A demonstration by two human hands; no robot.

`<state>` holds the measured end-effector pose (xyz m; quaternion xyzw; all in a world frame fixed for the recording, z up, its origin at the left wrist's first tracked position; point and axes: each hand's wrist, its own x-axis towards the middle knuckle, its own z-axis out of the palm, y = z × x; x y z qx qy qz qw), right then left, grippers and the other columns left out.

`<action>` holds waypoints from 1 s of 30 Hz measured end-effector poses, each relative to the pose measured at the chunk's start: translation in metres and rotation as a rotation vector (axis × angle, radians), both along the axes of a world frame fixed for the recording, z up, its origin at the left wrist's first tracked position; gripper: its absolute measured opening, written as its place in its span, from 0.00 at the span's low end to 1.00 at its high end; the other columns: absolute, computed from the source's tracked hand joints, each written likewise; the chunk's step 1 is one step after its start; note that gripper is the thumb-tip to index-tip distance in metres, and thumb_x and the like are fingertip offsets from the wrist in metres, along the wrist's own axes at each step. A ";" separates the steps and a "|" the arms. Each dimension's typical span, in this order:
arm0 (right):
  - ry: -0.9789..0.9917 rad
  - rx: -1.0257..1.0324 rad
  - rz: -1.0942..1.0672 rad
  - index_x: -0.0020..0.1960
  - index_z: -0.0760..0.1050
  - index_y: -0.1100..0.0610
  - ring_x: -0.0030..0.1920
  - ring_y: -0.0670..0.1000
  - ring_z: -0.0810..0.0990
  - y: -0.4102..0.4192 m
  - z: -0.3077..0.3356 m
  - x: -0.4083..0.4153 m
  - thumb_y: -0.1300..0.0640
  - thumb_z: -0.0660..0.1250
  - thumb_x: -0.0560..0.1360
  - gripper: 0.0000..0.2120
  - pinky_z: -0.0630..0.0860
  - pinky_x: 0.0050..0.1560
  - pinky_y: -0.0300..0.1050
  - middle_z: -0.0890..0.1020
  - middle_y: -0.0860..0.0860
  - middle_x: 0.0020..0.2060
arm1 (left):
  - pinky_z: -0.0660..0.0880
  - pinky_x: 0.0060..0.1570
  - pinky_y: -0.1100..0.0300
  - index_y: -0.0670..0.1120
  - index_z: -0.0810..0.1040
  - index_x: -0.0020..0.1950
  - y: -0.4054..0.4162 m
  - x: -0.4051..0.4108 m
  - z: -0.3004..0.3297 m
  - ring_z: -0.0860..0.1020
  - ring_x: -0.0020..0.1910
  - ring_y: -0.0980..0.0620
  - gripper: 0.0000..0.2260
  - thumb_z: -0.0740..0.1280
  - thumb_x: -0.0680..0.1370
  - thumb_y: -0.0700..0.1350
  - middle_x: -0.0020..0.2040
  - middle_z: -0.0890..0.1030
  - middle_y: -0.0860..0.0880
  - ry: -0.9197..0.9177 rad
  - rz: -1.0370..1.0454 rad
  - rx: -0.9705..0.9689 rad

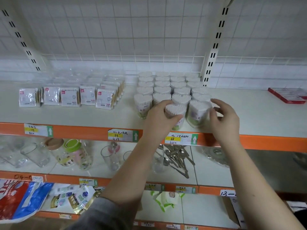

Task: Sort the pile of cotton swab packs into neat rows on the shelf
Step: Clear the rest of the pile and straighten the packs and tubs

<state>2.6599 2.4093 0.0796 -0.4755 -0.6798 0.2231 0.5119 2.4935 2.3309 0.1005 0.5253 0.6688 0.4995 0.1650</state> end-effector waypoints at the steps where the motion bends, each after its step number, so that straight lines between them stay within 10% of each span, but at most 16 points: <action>1: 0.020 -0.010 0.011 0.62 0.75 0.54 0.58 0.49 0.76 -0.003 -0.002 -0.002 0.56 0.64 0.75 0.16 0.71 0.53 0.39 0.77 0.48 0.58 | 0.73 0.54 0.58 0.52 0.76 0.61 0.001 0.001 -0.001 0.74 0.48 0.58 0.21 0.74 0.70 0.49 0.44 0.73 0.63 0.002 0.022 0.008; 8: -0.046 0.011 0.013 0.64 0.72 0.54 0.58 0.52 0.75 -0.004 -0.012 -0.011 0.55 0.74 0.70 0.24 0.74 0.58 0.52 0.74 0.52 0.59 | 0.73 0.56 0.55 0.51 0.77 0.61 0.007 0.003 -0.011 0.75 0.56 0.53 0.23 0.76 0.67 0.51 0.58 0.78 0.52 0.017 0.111 0.041; 30: -0.042 -0.133 -0.001 0.69 0.70 0.55 0.55 0.55 0.78 -0.042 -0.025 0.022 0.58 0.63 0.77 0.20 0.68 0.53 0.38 0.80 0.56 0.59 | 0.70 0.64 0.56 0.46 0.75 0.64 0.008 0.026 -0.019 0.72 0.62 0.55 0.25 0.75 0.69 0.49 0.63 0.75 0.50 -0.043 0.079 0.088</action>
